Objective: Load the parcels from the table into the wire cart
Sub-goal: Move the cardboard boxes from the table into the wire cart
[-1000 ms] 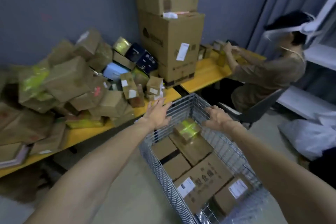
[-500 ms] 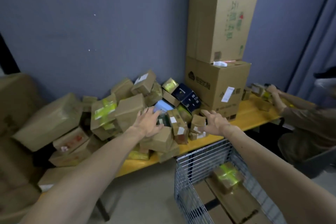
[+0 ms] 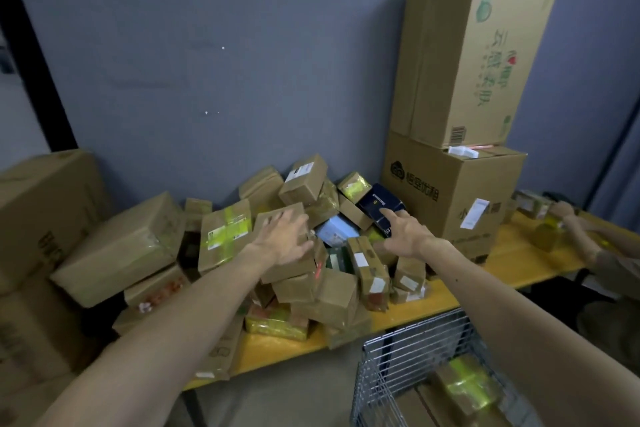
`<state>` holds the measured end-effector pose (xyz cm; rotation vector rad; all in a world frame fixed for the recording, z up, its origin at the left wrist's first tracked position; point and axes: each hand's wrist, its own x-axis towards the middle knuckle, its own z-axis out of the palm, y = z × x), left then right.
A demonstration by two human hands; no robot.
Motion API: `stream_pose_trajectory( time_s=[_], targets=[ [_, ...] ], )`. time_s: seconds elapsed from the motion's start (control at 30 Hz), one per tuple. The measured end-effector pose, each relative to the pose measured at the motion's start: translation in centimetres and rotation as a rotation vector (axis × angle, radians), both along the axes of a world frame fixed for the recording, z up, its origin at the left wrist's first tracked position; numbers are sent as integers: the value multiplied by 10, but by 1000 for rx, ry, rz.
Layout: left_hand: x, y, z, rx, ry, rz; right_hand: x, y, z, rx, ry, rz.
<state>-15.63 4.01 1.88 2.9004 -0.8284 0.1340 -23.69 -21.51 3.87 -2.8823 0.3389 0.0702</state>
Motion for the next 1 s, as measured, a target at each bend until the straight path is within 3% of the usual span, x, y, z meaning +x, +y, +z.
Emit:
stream_pose_trajectory(
  time_s=[0.4, 1.0],
  targets=[
    [107, -23, 24, -54, -4, 150, 137, -37, 11, 18, -44, 93],
    [270, -49, -12, -203, 156, 187, 298, -35, -19, 43, -19, 137]
  ],
)
